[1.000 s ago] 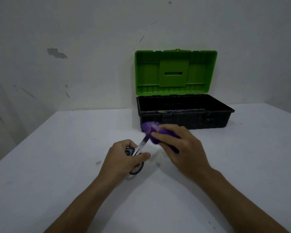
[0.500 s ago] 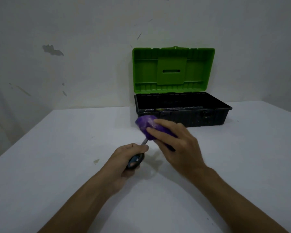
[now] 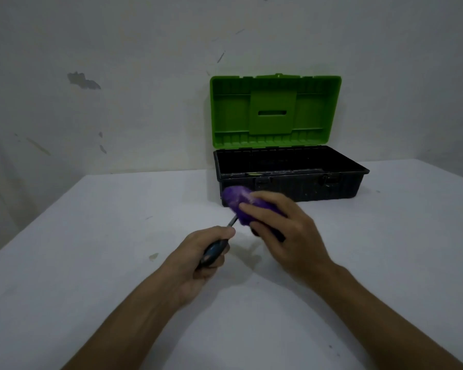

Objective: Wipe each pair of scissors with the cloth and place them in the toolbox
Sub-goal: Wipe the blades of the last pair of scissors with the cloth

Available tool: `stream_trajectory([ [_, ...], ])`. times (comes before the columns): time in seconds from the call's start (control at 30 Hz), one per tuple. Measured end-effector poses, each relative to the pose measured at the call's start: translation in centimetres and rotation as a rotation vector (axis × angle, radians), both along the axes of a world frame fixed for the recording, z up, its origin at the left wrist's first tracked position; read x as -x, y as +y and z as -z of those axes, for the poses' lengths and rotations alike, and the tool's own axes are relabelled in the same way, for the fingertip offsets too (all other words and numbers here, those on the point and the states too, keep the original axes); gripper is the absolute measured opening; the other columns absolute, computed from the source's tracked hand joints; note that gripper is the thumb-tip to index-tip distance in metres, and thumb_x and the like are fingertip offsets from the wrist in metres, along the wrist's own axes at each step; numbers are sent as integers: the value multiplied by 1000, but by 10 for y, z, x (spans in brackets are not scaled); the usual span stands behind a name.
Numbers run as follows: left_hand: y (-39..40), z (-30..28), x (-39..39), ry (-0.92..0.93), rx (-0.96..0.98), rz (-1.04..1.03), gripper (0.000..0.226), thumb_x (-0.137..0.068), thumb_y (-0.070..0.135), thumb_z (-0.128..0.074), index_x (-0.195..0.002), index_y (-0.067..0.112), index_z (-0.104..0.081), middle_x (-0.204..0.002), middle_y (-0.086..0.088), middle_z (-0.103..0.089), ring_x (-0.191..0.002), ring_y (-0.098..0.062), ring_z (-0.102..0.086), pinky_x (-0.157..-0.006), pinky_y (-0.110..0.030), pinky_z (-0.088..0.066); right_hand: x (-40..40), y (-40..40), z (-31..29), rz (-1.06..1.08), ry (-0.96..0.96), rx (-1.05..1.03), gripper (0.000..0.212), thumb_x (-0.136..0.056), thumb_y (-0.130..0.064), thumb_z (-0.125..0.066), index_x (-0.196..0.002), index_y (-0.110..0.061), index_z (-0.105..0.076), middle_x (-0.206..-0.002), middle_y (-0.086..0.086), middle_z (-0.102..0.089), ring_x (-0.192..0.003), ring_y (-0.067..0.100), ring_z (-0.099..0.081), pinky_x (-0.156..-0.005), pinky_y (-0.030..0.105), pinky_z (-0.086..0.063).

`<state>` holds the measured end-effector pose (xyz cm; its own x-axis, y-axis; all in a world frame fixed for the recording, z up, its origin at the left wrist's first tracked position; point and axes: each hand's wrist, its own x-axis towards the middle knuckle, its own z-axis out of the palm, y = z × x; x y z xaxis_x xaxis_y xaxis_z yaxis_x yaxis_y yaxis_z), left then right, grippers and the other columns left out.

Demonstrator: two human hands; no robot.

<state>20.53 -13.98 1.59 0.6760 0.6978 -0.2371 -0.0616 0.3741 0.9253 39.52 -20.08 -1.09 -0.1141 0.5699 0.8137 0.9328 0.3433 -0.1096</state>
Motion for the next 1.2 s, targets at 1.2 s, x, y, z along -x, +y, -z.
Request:
stream_trajectory([
  [1.2,88,-42,74,345,-753,-545,19,-89,24,-68,-74,12,-70,-71,1,-72,-68,-11,-64,-68,-27,-50,93,131,-40,16,588,642,29,-100,-45,-40,-114,-35,-63,-114,-5,-51,-103,13,-52,-81,23,-35],
])
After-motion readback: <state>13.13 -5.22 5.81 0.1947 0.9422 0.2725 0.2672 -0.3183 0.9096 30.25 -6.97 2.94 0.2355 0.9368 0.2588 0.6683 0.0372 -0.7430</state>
